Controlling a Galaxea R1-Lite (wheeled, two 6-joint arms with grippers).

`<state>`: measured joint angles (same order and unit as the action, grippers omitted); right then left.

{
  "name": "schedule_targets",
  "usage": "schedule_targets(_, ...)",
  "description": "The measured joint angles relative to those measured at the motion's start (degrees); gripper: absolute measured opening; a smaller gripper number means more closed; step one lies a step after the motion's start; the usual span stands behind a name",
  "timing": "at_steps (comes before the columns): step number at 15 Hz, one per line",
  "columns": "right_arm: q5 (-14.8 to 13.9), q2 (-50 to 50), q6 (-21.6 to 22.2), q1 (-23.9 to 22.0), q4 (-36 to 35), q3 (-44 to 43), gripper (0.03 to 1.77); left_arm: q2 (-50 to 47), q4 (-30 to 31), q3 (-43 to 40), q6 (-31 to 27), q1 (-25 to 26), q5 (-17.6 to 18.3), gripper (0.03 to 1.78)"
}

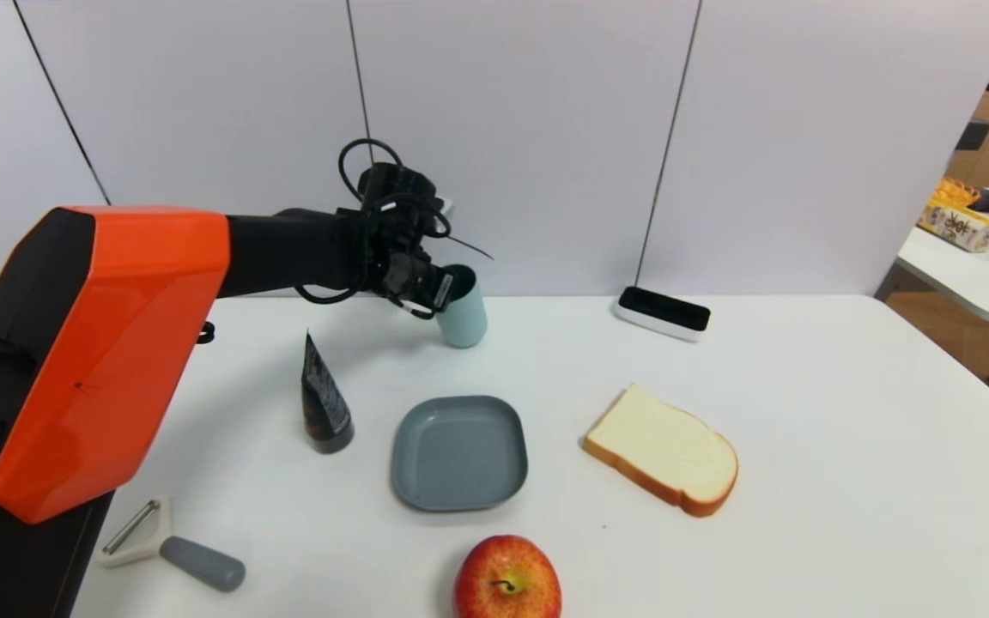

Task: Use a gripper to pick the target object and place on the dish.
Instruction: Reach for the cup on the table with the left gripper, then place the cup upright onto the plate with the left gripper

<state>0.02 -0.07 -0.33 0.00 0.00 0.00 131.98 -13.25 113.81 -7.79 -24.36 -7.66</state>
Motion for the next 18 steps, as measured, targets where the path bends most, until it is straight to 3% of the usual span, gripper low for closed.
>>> schedule_targets(1, 0.0, 0.0, 0.0, 0.0, 0.0, 0.0, 1.71, 0.0, 0.0, 0.0, 0.0, 0.0, 0.0, 0.78)
schedule_targets(2, 0.0, 0.0, 0.0, 0.0, 0.0, 0.0, 1.71, 0.0, -0.2, 0.0, 0.0, 0.0, 0.0, 0.56)
schedule_targets(3, 0.0, 0.0, 0.0, 0.0, 0.0, 0.0, 1.71, -0.1, -0.3, 0.0, -0.1, 0.0, -0.1, 0.06)
schedule_targets(12, 0.0, 0.0, 0.0, 0.0, 0.0, 0.0, 1.71, -1.2, -1.0, -0.2, 1.0, 0.0, -0.2, 0.06)
schedule_targets(18, 0.0, 0.0, 0.0, 0.0, 0.0, 0.0, 1.71, -10.7, -5.5, -1.3, 1.9, 0.1, -0.8, 0.06)
